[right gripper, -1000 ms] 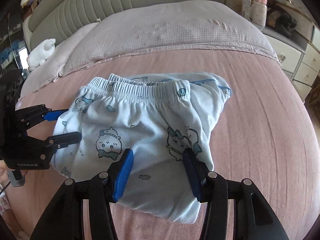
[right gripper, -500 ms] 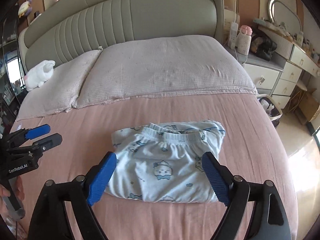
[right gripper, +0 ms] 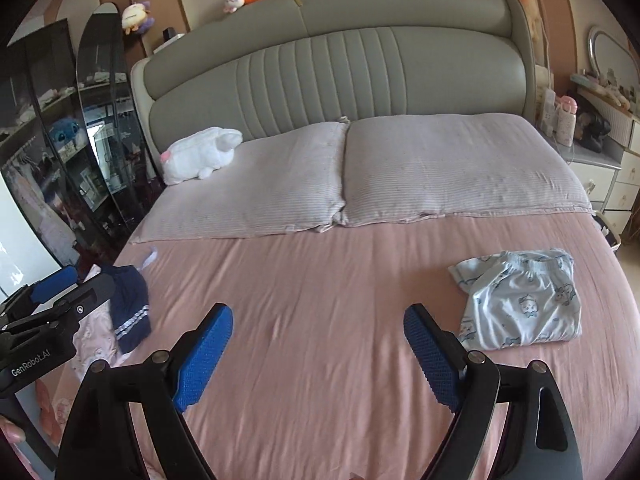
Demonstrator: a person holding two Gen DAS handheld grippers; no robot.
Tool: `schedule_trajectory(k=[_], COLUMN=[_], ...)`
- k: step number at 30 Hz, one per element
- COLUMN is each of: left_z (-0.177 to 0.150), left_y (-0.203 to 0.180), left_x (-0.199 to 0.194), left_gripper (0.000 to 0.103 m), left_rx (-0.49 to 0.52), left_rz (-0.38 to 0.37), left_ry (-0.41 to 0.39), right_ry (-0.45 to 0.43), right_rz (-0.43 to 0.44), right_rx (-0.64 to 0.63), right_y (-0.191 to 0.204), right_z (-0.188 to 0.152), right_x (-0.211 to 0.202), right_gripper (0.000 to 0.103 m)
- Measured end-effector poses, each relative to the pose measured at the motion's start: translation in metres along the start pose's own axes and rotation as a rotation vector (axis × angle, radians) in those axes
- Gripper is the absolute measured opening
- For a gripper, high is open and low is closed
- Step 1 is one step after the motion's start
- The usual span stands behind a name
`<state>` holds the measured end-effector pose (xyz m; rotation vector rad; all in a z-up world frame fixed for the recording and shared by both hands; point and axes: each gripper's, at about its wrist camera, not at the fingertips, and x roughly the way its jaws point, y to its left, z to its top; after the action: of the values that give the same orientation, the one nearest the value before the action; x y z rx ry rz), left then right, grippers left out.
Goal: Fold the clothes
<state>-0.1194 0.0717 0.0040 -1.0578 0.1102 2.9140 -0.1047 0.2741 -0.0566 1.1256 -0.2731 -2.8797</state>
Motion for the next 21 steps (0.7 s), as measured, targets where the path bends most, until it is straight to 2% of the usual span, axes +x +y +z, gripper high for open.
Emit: schedule_trajectory(k=[6,9,12,19,21], left_z=[-0.043,-0.063,-0.081,-0.107,-0.110], left_y=[0.050,0.060,0.066,0.074,0.078], left_x=[-0.053,-0.070,-0.085,-0.119,-0.123], left_gripper=[0.083,0.083,0.083,0.083,0.083], left_rx=[-0.078,-0.084,-0.099,-0.076,-0.089], left_rz=[-0.001,-0.039,-0.051,0.015,0.010], left_ry=[0.001,0.022,0.047,0.008,0.007], right_ry=[-0.014,-0.021,-0.027,0.008,0.004], right_rz=[0.000,-0.001,-0.007,0.033,0.027], right_rx=[-0.019,-0.028,-0.008,-0.033,-0.033], right_y=[0.057,0.086,0.099,0.119,0.122], right_z=[-0.037,-0.056,-0.077,-0.111,-0.115], right_x=[-0.050,-0.075,-0.093,-0.114,-0.119], right_gripper=[0.088,0.088,0.088,0.088,0.088])
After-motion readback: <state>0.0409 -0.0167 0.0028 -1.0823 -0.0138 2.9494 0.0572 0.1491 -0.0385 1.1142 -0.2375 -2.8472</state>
